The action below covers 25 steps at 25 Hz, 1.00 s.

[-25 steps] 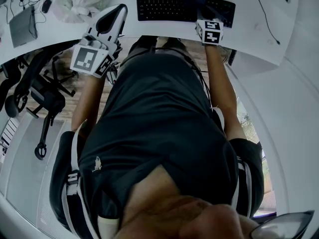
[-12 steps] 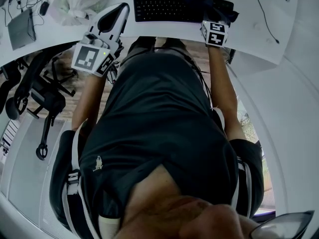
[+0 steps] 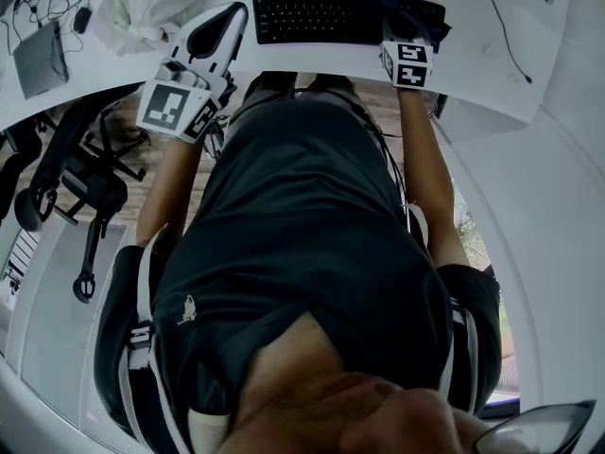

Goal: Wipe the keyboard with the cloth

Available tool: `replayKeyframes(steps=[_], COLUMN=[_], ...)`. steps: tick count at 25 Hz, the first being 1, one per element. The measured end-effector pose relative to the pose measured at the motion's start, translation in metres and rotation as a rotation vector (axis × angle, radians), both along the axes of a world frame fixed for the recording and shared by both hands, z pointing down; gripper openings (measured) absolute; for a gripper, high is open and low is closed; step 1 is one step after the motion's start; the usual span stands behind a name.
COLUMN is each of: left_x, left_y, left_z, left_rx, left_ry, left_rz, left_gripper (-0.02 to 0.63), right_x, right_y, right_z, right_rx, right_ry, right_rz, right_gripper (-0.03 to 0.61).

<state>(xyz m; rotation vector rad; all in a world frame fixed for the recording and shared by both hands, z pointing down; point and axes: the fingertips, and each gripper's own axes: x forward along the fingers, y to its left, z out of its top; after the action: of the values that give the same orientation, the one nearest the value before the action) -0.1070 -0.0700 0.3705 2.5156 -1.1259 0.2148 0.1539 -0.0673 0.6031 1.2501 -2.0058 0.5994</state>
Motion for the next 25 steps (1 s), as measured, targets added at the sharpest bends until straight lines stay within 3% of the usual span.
replayKeyframes(steps=[4,8,12,13,15,20,25], left_x=[-0.005,-0.007,-0.006,-0.005,-0.004,0.000,0.000], left_y=[-0.004,-0.009,-0.012,-0.012,-0.012,-0.009,-0.002], left_z=[0.005,0.007,0.007,0.007,0.007,0.007,0.007], left_rx=[-0.013,-0.020,-0.020,-0.021,-0.021,-0.018,-0.017], left_ry=[-0.006,-0.005,0.003,0.005,0.009,0.010,0.003], left_rz=[-0.008,-0.012,-0.012,-0.011,-0.007,0.003,0.007], left_gripper=[0.005,0.005,0.005,0.005,0.005,0.005,0.005], right_x=[0.000,-0.009,-0.010,-0.010,-0.010,-0.032,-0.107], right_y=[-0.011,-0.019,-0.021,-0.021,-0.020,-0.013,0.021], right_z=[-0.001,0.003,0.007,0.007,0.007,0.002,0.002], right_rx=[0.027,0.013,-0.029,-0.035,-0.044,-0.067,-0.073], right_ry=[0.003,-0.008,0.031,0.047,0.078,0.024,-0.053], right_rz=[-0.004,-0.041,-0.076,-0.087,-0.097,-0.086,-0.299], right_gripper=[0.060,0.157,0.160,0.155,0.073,0.057,0.057])
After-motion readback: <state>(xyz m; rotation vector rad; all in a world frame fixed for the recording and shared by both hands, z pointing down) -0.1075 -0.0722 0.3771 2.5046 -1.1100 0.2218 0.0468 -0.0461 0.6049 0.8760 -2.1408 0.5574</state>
